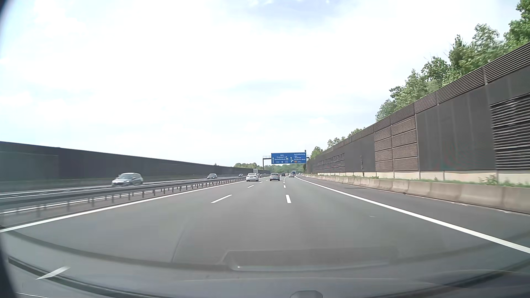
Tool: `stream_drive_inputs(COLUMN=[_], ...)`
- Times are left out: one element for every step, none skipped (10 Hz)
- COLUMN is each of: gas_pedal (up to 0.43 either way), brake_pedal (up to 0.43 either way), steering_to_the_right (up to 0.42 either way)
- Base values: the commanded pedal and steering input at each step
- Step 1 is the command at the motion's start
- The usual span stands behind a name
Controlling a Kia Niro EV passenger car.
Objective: Follow the waypoints while adhering to traffic rules and regulations
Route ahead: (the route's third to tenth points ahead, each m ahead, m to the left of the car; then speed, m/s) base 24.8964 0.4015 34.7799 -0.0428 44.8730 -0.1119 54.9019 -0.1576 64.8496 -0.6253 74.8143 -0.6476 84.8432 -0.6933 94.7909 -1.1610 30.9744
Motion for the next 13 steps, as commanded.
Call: stream_drive_inputs(gas_pedal=[0.421, 0.409, 0.390, 0.390, 0.378, 0.378, 0.378, 0.378, 0.370, 0.370, 0.350, 0.331, 0.331], brake_pedal=[0.000, 0.000, 0.000, 0.000, 0.000, 0.000, 0.000, 0.000, 0.000, 0.000, 0.000, 0.000, 0.000], steering_to_the_right=[0.003, 0.003, 0.003, 0.003, 0.003, 0.004, 0.004, 0.004, 0.004, 0.004, 0.004, 0.004, 0.004])
